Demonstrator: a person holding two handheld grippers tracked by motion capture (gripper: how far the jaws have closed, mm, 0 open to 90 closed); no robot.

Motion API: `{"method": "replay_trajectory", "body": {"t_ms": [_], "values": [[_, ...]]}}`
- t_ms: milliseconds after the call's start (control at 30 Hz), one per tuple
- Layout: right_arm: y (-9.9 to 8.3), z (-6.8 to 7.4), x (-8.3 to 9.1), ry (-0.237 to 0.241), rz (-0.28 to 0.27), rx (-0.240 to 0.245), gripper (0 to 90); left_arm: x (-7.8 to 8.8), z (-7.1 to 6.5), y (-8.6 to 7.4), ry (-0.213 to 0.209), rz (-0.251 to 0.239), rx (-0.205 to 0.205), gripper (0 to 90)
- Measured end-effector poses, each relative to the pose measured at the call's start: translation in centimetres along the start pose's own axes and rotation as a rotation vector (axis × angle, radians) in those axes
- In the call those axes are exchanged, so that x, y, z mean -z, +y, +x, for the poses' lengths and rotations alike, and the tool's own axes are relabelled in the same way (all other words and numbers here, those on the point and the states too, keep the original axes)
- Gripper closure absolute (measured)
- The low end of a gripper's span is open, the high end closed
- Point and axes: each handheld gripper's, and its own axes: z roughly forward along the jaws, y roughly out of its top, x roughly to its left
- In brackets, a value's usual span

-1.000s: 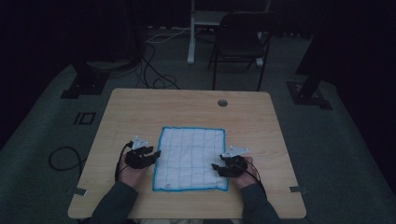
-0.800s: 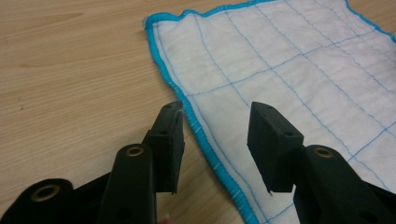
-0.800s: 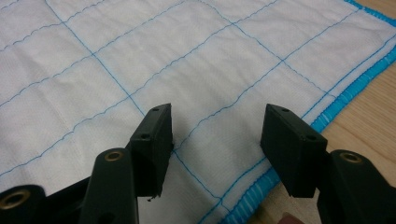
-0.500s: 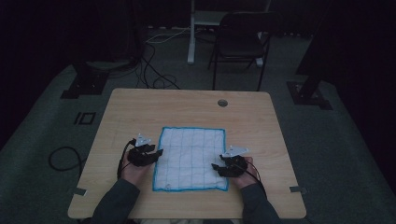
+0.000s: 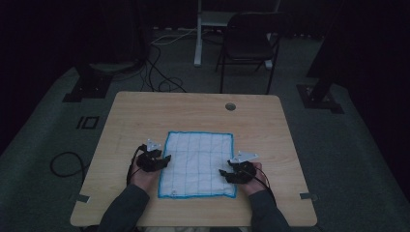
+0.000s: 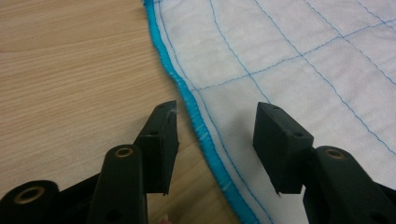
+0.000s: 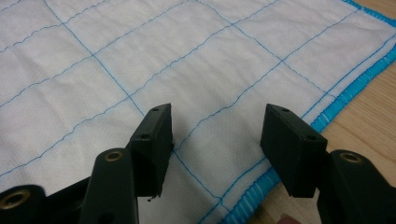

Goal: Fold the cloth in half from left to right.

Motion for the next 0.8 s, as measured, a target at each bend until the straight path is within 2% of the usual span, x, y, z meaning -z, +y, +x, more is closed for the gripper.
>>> {"method": "replay_trajectory", "body": {"t_ms": [233,500,567,667,733,800], "values": [[0.0,0.1,0.0,-0.004,0.004,-0.002,43.4,0.3,-1.3,-0.4,0.005,0.001,-0.039,49.9],[0.1,0.1,0.0,-0.009,0.004,-0.004,43.4,0.5,-2.4,-0.9,-0.011,-0.005,-0.017,47.5],[0.1,0.2,0.0,-0.010,0.004,-0.004,43.4,0.5,-2.7,-0.9,-0.001,-0.005,-0.021,47.5],[0.1,0.2,0.0,-0.012,0.003,-0.006,43.4,0.5,-2.7,-0.8,0.002,-0.004,0.000,47.7],[0.0,0.2,0.0,-0.015,0.003,-0.007,43.4,0.6,-2.8,-0.8,0.027,-0.004,0.003,52.1],[0.0,0.3,0.0,-0.016,0.004,-0.009,43.5,0.6,-2.7,-0.8,0.032,-0.002,0.009,58.7]]}}
